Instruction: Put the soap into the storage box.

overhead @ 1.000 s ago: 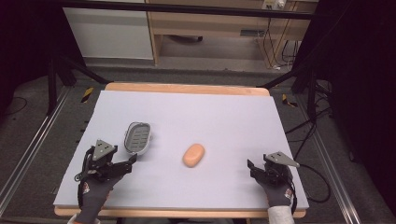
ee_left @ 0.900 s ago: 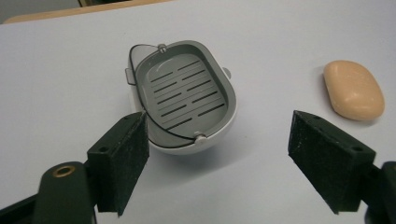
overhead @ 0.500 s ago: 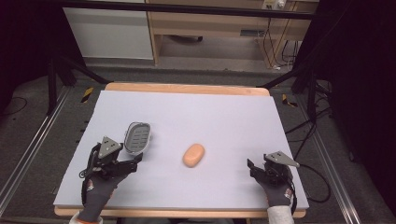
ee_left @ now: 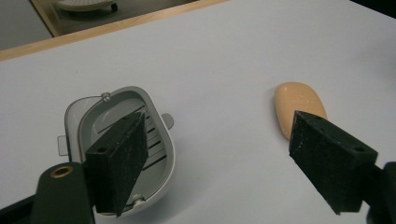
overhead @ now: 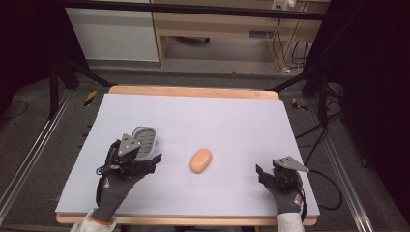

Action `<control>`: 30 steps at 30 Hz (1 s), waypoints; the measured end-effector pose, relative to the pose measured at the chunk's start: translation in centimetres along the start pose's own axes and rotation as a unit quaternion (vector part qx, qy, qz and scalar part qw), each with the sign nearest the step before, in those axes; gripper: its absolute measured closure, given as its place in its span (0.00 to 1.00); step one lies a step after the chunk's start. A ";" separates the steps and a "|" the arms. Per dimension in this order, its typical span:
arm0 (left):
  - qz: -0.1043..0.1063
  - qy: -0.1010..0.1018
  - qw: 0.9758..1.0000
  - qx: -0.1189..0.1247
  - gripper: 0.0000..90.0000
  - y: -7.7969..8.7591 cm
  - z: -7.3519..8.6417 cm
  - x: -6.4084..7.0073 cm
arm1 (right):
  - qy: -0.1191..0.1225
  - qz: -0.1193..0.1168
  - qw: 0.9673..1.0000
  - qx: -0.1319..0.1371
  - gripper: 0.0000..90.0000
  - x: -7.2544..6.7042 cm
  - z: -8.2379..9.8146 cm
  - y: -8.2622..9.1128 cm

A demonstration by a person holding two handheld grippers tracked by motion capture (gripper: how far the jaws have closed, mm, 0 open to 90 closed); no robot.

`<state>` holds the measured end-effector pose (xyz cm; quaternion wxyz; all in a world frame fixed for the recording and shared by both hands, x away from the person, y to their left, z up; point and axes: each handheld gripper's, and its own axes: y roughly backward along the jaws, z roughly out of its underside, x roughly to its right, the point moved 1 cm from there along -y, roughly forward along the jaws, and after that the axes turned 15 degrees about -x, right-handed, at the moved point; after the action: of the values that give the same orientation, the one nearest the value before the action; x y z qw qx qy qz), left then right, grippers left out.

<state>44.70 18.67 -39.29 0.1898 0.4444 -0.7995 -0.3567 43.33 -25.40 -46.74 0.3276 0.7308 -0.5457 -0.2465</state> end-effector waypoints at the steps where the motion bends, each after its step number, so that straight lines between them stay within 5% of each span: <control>1: 0.001 0.000 1.000 0.001 0.21 -0.1 -0.1 0.1 | 0.000 0.000 1.000 0.000 0.36 0.0 0.0 0.0; 30: 0.008 -0.045 0.998 -0.042 0.22 -3.8 -3.7 3.2 | 0.005 0.000 1.000 -0.005 0.39 -0.3 0.0 -0.1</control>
<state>47.46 13.15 -39.61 0.1747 0.4131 -0.7951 -0.4082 43.32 -25.14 -46.82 0.3339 0.7300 -0.5432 -0.2458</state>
